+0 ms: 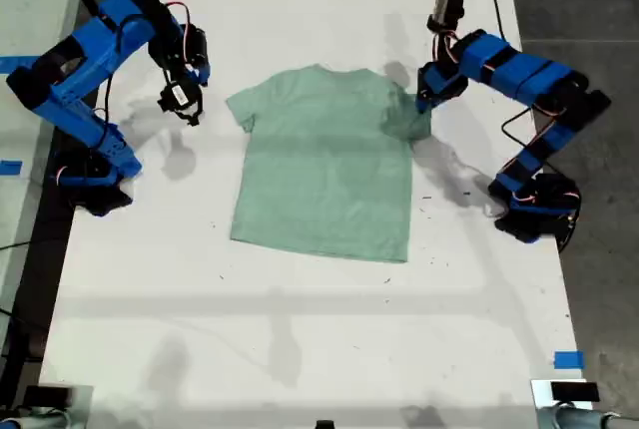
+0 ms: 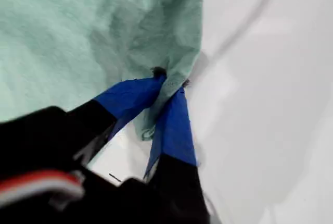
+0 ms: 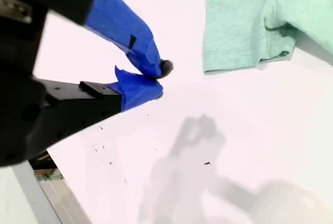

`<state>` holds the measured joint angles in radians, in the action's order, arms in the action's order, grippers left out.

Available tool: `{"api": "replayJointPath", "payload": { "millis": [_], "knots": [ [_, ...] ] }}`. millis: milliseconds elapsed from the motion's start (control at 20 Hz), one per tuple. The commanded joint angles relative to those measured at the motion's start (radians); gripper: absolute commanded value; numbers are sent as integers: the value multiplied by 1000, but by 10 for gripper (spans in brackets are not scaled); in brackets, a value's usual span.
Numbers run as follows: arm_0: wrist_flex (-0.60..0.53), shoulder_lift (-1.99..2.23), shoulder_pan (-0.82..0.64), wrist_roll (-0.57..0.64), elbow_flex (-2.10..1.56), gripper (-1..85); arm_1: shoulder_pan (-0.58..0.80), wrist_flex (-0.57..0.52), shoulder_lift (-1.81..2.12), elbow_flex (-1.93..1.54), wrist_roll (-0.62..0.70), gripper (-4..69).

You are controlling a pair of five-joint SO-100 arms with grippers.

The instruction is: Fold tshirt

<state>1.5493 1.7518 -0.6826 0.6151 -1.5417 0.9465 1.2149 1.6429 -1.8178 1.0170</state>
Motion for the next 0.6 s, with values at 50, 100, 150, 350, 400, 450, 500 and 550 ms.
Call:
{"api": "replayJointPath", "payload": {
  "millis": [50,100,150,350,400,450,500,550],
  "knots": [
    [-11,-2,20,-2,51,0,-138,140,64,339,-103,-20],
    [-11,-5,21,-2,51,0,-173,141,54,405,-133,-20],
    [-12,-6,21,-2,51,0,-201,132,32,453,-160,-20],
    [-9,-8,23,-2,52,0,-290,6,-55,476,-261,-20],
    [-9,-8,25,-2,52,0,-316,-44,-84,469,-285,-20],
    [-11,-8,25,-2,52,0,-342,-104,-118,460,-311,-20],
    [-12,-9,26,-2,52,0,-368,-175,-161,446,-331,-20],
    [-12,-9,29,-3,52,0,-391,-239,-219,445,-351,-20]
  ]
}}
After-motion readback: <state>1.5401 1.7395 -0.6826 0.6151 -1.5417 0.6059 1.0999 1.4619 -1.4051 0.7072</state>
